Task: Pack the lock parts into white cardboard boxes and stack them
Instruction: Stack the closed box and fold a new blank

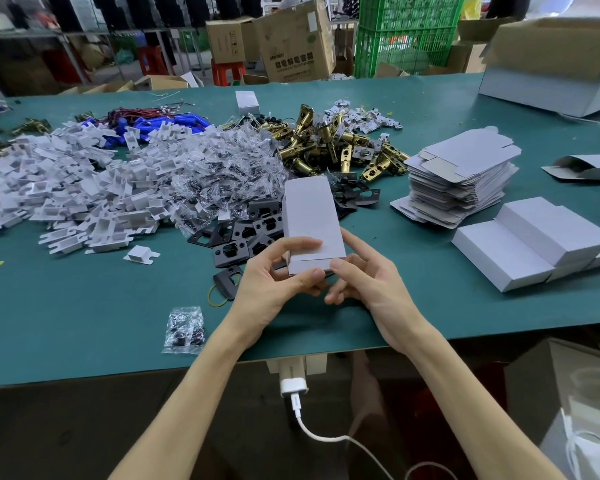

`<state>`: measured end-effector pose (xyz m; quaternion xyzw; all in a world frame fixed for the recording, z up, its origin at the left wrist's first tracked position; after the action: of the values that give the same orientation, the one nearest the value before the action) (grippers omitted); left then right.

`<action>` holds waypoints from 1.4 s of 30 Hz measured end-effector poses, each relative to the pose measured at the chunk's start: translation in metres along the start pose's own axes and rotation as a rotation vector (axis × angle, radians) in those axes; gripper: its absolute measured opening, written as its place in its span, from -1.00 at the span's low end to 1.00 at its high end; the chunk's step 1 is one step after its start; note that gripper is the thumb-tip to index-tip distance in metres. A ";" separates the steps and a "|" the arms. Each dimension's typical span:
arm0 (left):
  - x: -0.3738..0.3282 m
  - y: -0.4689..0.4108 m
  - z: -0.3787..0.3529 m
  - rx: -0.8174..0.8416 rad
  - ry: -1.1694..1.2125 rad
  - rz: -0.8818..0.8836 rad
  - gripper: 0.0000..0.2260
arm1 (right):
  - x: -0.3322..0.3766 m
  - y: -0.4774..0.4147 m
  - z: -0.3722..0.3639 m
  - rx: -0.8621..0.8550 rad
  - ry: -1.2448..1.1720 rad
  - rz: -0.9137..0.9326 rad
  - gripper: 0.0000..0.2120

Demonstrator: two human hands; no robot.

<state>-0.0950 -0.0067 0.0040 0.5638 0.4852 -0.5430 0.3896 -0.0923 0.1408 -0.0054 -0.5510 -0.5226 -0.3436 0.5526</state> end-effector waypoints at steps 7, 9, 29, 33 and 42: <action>0.001 0.000 -0.001 0.022 0.058 0.022 -0.66 | -0.002 0.001 0.001 -0.006 0.004 0.000 -0.51; 0.001 0.000 0.000 0.006 0.061 0.028 -0.67 | -0.002 0.001 0.000 0.000 0.009 -0.003 -0.50; -0.001 0.000 0.004 -0.036 0.039 0.000 -0.76 | -0.006 -0.001 0.000 -0.021 0.093 -0.008 -0.62; 0.001 -0.001 0.003 -0.024 0.073 0.023 -0.78 | -0.006 0.000 0.000 -0.026 0.098 -0.003 -0.63; 0.004 -0.001 0.006 -0.057 0.064 0.012 -0.75 | -0.002 0.001 -0.001 -0.019 0.099 0.013 -0.60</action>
<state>-0.0978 -0.0120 -0.0004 0.5727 0.5092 -0.5083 0.3929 -0.0918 0.1393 -0.0078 -0.5420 -0.4878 -0.3716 0.5747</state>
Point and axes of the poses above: each hand's wrist, its own y-axis away from the middle knuckle, its own z-axis out of the back of the hand, x = y × z, the point moved 10 cm from there along -y, towards the middle knuckle, and after that the axes turned 7 degrees about z, right-handed, at the moved point
